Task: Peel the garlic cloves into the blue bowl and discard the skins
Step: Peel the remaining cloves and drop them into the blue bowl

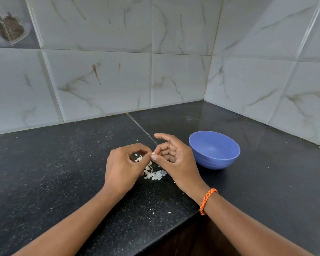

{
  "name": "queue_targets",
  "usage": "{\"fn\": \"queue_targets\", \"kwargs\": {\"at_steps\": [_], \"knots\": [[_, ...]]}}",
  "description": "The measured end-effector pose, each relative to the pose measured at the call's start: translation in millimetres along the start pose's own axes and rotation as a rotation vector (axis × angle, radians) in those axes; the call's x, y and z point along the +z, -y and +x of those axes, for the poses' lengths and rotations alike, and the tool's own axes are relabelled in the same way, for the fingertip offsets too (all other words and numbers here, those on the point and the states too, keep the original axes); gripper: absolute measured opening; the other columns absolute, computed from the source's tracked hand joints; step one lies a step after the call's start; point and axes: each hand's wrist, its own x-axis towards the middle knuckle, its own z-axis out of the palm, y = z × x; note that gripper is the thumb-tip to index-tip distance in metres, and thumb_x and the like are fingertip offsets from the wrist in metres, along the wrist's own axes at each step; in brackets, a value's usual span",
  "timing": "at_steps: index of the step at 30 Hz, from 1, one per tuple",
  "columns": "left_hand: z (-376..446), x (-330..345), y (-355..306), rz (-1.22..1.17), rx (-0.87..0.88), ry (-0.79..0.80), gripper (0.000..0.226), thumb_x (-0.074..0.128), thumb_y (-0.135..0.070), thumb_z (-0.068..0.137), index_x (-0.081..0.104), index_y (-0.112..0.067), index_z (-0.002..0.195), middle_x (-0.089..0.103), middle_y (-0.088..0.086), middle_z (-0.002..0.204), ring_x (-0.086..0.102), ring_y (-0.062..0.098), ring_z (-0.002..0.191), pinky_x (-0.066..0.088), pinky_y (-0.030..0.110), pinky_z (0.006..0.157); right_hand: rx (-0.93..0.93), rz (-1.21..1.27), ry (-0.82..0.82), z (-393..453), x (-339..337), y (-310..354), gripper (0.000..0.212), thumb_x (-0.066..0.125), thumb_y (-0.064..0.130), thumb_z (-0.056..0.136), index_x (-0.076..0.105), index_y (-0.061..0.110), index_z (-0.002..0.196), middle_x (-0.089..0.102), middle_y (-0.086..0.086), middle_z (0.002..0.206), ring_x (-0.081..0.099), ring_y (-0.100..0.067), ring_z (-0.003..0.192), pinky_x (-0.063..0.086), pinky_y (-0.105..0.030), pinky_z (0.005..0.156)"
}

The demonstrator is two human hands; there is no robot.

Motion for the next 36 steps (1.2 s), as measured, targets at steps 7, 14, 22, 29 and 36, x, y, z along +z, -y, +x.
{"fn": "queue_targets", "kwargs": {"at_steps": [7,14,22,29,36], "knots": [[0.1,1.6,0.5,0.046,-0.016,-0.025,0.009,0.080,-0.028,0.097,0.083,-0.037,0.098,0.080,-0.022,0.090,0.070,0.009,0.047,0.062,0.041,0.062,0.022,0.028,-0.017,-0.2,-0.1,-1.2,0.051,0.079,0.008,0.095,0.063,0.024,0.141,0.077,-0.004,0.100,0.078,-0.025,0.096,0.065,-0.046,0.091],[2.2,3.0,7.4,0.070,-0.017,-0.048,0.018,0.072,-0.037,0.102,0.085,-0.037,0.088,0.077,-0.019,0.075,0.067,0.010,0.047,0.061,0.046,0.060,0.023,0.052,-0.039,0.5,0.2,-3.2,0.048,0.076,0.005,0.097,0.062,0.020,0.140,0.075,-0.006,0.102,0.079,-0.027,0.096,0.065,-0.049,0.091],[6.2,2.4,14.1,0.072,-0.019,-0.039,0.010,0.089,-0.038,0.089,0.082,-0.044,0.094,0.076,-0.021,0.078,0.071,0.011,0.056,0.063,0.049,0.059,0.059,0.115,-0.009,2.3,-1.9,-2.7,0.057,0.072,-0.003,0.097,0.057,0.018,0.147,0.080,-0.008,0.104,0.079,-0.025,0.098,0.064,-0.039,0.092],[4.4,4.4,14.2,0.063,-0.008,0.008,0.027,0.084,-0.036,0.093,0.079,-0.051,0.114,0.077,-0.025,0.086,0.072,0.009,0.060,0.065,0.047,0.066,0.049,0.093,-0.022,2.5,-2.9,-5.9,0.056,0.076,-0.003,0.094,0.061,0.019,0.144,0.078,-0.006,0.105,0.078,-0.026,0.099,0.064,-0.042,0.093],[7.4,3.0,15.3,0.049,0.039,-0.029,0.006,0.081,-0.035,0.095,0.084,-0.041,0.095,0.063,-0.025,0.128,0.072,0.006,0.089,0.061,0.038,0.081,0.032,0.090,-0.062,1.9,-3.6,-3.9,0.054,0.075,-0.005,0.093,0.063,0.015,0.141,0.078,-0.007,0.102,0.077,-0.023,0.094,0.062,-0.027,0.084]]}}
